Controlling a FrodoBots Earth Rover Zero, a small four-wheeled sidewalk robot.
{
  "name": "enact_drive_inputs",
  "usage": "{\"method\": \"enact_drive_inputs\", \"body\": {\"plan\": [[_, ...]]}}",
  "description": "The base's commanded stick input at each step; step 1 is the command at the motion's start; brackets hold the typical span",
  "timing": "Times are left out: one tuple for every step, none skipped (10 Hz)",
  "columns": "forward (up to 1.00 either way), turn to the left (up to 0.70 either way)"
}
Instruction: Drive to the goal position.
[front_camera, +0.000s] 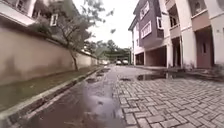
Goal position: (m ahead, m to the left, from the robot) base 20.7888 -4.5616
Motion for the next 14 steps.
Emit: {"method": "enact_drive_inputs", "body": {"plan": [[0.5,0.0],[0.5,0.0],[0.5,0.0],[0.5,0.0],[0.5,0.0],[0.5,0.0],[0.5,0.0],[0.5,0.0],[0.5,0.0],[0.5,0.0],[0.5,0.0],[0.5,0.0],[0.5,0.0],[0.5,0.0]]}}
